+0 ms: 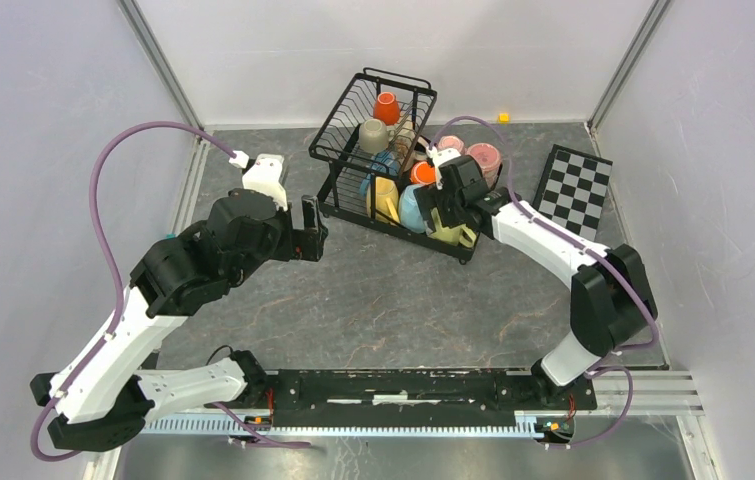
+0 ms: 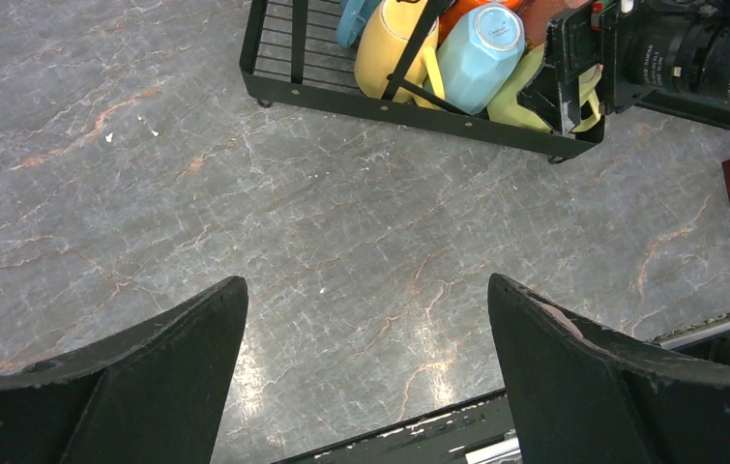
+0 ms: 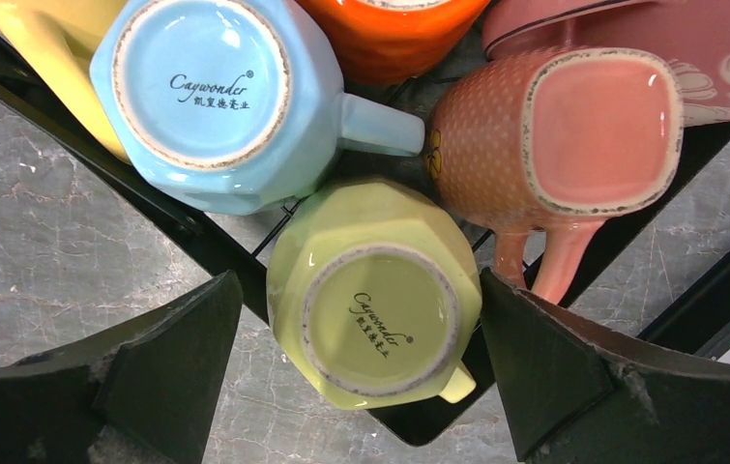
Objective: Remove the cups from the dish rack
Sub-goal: Unload the cup from the dish rack.
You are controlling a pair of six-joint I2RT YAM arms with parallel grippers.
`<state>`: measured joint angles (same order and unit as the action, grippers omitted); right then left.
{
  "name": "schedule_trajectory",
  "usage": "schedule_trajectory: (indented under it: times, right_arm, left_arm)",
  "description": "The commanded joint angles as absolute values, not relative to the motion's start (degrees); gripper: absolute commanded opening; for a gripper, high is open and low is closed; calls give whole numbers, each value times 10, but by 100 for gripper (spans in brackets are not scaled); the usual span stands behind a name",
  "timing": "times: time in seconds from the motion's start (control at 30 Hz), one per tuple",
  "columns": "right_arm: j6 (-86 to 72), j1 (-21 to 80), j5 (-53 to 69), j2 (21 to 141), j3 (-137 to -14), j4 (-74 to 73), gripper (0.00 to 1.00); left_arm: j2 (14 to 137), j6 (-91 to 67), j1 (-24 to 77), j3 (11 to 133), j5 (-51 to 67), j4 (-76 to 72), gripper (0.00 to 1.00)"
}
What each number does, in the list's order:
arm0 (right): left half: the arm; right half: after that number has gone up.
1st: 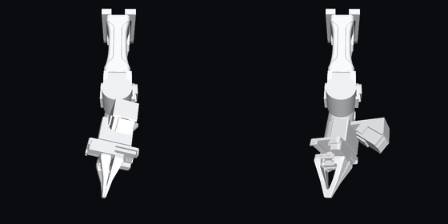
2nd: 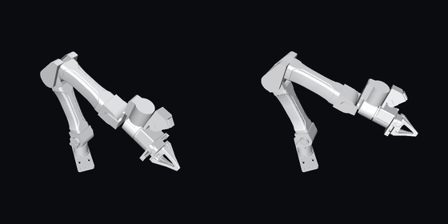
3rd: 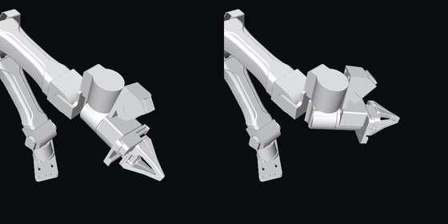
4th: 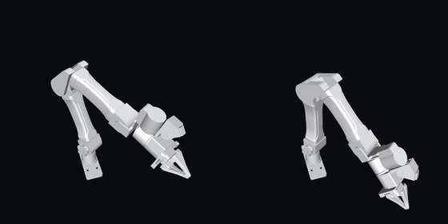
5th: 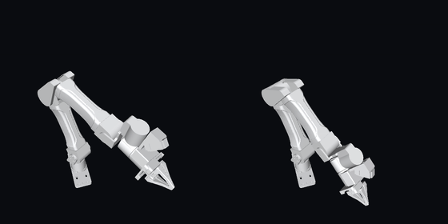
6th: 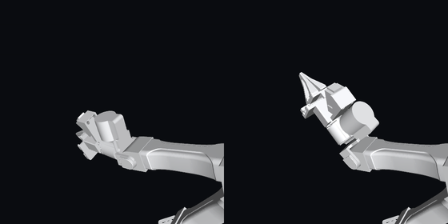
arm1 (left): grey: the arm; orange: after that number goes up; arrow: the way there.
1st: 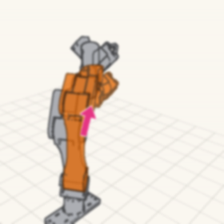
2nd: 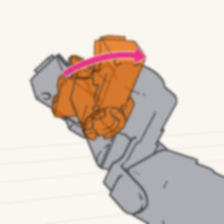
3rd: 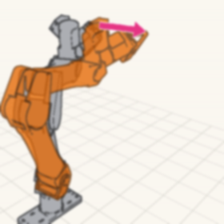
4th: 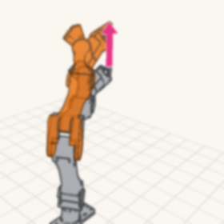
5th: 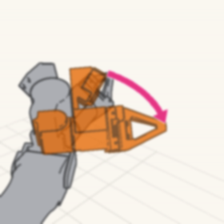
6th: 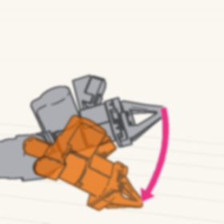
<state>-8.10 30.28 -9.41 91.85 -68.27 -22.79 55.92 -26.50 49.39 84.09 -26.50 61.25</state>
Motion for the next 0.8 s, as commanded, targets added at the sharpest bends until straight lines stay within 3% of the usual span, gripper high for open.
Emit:
schedule_trajectory:
  times: [0.0, 0.47, 0.6, 0.77]
  right_arm:
    - [-70, 309, -109, 929, -709, -218, 98]
    - [-84, 310, -120, 953, -709, -229, 87]
    - [-84, 310, -121, 956, -719, -241, 74]
    - [-91, 310, -121, 942, -744, -258, 43]
  left_arm:
    - [557, -291, 496, 855, -275, 611, 100]
    - [563, -301, 496, 850, -272, 603, 100]
    - [573, -303, 496, 852, -265, 596, 100]
    - [575, -308, 495, 848, -256, 579, 100]
